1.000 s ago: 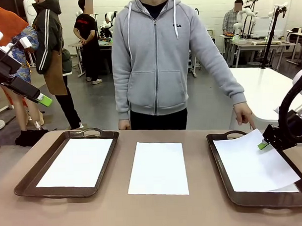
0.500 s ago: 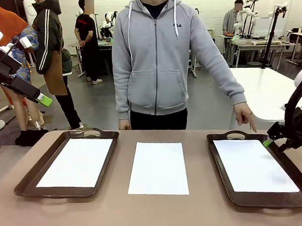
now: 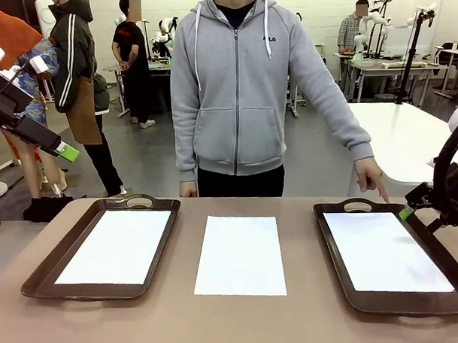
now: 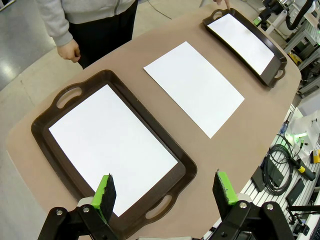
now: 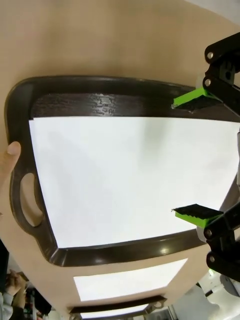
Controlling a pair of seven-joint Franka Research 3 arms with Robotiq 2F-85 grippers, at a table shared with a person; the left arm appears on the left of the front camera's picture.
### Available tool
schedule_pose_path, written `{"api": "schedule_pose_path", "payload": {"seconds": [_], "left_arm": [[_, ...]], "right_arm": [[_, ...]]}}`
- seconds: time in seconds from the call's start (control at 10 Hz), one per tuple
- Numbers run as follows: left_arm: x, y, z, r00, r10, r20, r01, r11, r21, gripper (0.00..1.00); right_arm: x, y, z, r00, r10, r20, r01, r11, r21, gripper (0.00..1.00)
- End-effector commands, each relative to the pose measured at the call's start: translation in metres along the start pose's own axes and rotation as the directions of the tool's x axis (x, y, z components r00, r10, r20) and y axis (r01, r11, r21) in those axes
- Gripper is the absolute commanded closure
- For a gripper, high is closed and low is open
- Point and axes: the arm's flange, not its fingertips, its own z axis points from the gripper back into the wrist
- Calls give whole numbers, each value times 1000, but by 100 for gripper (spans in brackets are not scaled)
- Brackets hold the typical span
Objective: Sort the A4 documents.
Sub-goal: Place the A4 Paper in the designated Handle tray.
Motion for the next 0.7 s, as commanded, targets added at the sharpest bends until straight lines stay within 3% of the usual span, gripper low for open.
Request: {"api": "schedule_pose_path", "payload": {"seconds": [0.0, 0.6], "left_arm": [[-1, -1, 0, 1000, -1, 2, 1, 1000, -3, 0], [-1, -1, 0, 1000, -1, 2, 1, 1000, -3, 0]], "right_arm": [[0, -4, 2, 1000, -5, 5, 5, 1000, -4, 4], [0, -4, 2, 1000, -5, 5, 5, 1000, -4, 4]]}}
